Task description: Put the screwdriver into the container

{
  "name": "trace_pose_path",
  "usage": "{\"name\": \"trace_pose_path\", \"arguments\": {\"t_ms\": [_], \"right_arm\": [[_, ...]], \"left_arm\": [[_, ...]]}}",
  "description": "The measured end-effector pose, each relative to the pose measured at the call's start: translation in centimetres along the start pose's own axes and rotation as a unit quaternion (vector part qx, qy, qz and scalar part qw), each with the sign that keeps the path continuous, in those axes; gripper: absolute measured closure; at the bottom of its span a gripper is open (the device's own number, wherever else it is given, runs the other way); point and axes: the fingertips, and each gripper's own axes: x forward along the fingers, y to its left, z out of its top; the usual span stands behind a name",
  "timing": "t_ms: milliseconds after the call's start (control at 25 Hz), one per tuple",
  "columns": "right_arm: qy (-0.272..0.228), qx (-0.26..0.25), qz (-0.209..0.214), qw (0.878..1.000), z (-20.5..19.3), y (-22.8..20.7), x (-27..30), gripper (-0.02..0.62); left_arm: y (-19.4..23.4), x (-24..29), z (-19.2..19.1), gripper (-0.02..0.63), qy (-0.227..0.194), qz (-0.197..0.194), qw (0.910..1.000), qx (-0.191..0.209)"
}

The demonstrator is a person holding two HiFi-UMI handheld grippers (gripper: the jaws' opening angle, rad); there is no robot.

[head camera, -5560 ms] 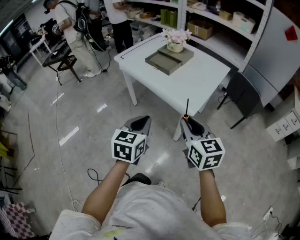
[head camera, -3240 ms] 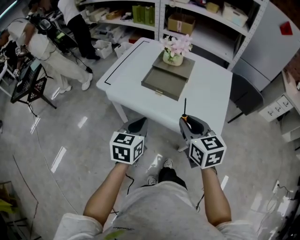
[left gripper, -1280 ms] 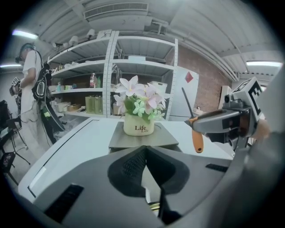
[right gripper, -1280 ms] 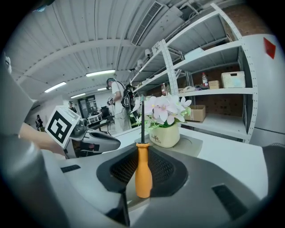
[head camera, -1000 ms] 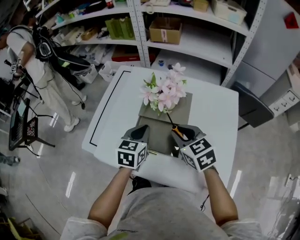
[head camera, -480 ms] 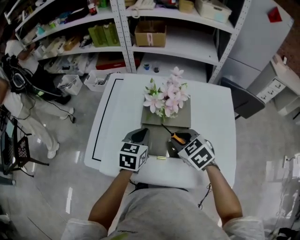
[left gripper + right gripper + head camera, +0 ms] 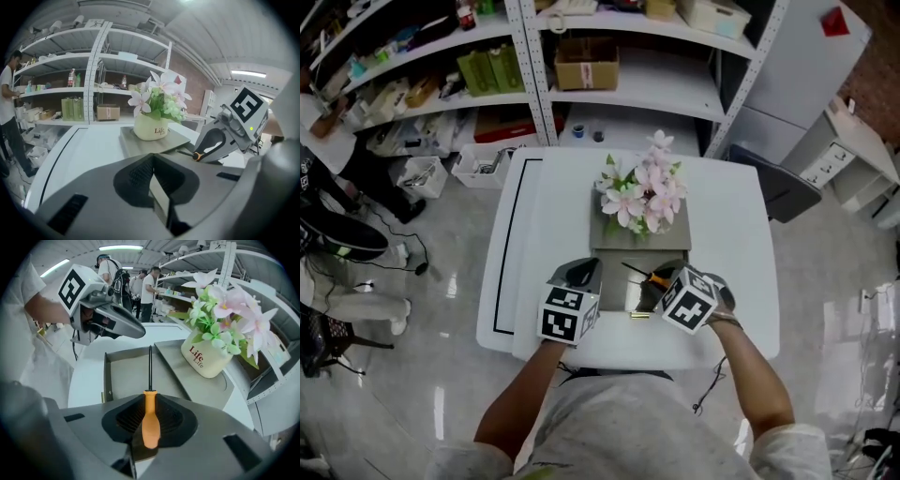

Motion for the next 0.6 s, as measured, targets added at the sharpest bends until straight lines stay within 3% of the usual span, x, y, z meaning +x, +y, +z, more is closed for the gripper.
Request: {"name": "trace_pose_path", "arguments": {"t_ms": [600], "right_arm": [[0.114, -0.045, -0.001, 0.992, -0.8, 1.1, 3.7, 0.522]], "left_arm": [[1.7, -1.2, -1.5, 0.603, 0.001, -0.039, 0.9992, 0.003]]}}
